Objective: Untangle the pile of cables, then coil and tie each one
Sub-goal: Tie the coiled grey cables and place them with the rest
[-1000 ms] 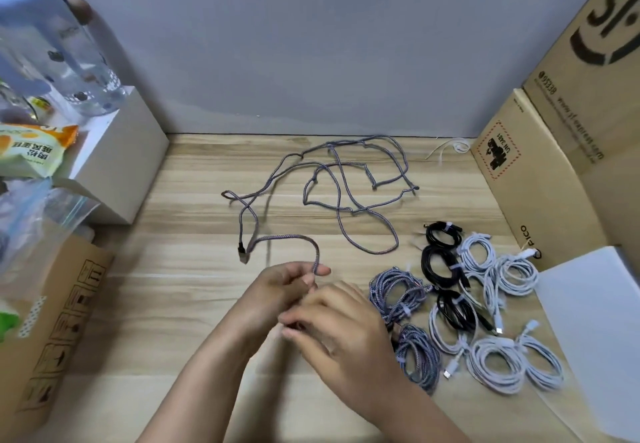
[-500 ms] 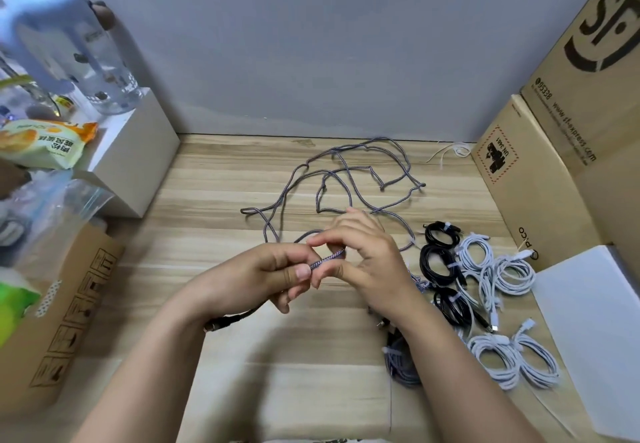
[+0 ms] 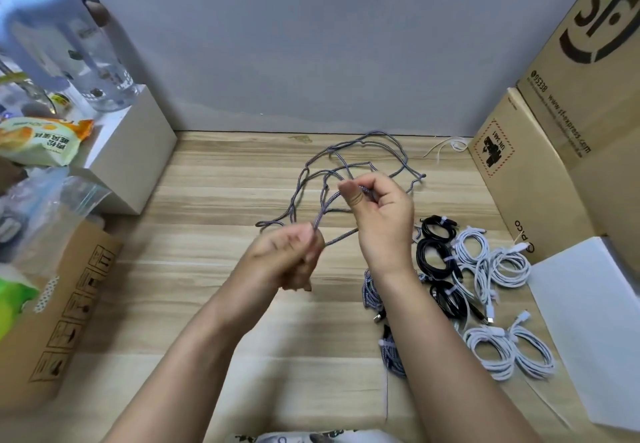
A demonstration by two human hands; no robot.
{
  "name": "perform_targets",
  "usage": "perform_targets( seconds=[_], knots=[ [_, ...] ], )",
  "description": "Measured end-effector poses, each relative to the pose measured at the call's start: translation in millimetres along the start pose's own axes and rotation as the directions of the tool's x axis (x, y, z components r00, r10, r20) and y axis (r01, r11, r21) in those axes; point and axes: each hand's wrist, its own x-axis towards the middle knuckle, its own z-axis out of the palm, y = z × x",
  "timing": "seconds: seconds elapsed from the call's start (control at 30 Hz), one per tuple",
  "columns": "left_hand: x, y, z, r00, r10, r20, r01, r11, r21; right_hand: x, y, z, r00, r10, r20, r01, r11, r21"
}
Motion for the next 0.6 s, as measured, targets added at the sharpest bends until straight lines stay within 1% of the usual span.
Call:
perform_targets(
  seconds=[0.03,0.07,0.1,0.13,0.17,0.23,0.3,0.4,0.43,0.5,0.6],
  knots=[
    [3,5,1,0.999,0.028,0.025,-0.024,0.988,-0.153,-1,7,2,0.998,0.028,0.06,-0.026,0.999,-0.037],
    [6,9,1,0.996,0.073,0.046,-0.057,0.954,-0.295,-6,13,6,0.985,0.075,0.153,-0.062,0.994,-0.09],
    [11,13,1,0.992,0.121,0.037,-0.095,0.909,-0.406,-13,20,10,0.959,0.135,0.25,-0.096,0.982,-0.163],
    [16,18,1,0.989,0.15,-0.005,-0.135,0.875,-0.465,-22,25,14,0.918,0.203,0.342,-0.134,0.968,-0.214],
    [20,21,0,0.985,0.159,-0.073,-0.175,0.861,-0.478,-32,29,18,0.869,0.266,0.418,-0.165,0.951,-0.262],
    [26,23,-6,0.967,0.147,-0.208,-0.22,0.892,-0.396,-50,28,21,0.784,0.355,0.509,-0.2,0.921,-0.335],
    [28,19,-14,0.956,0.1,-0.276,-0.18,0.941,-0.285,-61,23,22,0.753,0.374,0.541,-0.162,0.903,-0.398],
    [27,10,-21,0.955,0.021,-0.295,-0.061,0.99,-0.126,-62,14,20,0.762,0.351,0.544,0.013,0.832,-0.555],
    [26,8,-22,0.956,0.004,-0.292,-0.027,0.997,-0.072,-61,11,19,0.77,0.342,0.539,0.047,0.811,-0.582],
    [21,7,-22,0.964,-0.026,-0.263,0.031,0.999,0.017,-59,2,17,0.781,0.329,0.531,0.095,0.778,-0.622],
    [18,8,-25,0.975,-0.065,-0.211,0.089,0.991,0.102,-59,-9,15,0.803,0.311,0.509,0.146,0.726,-0.673]
  ],
)
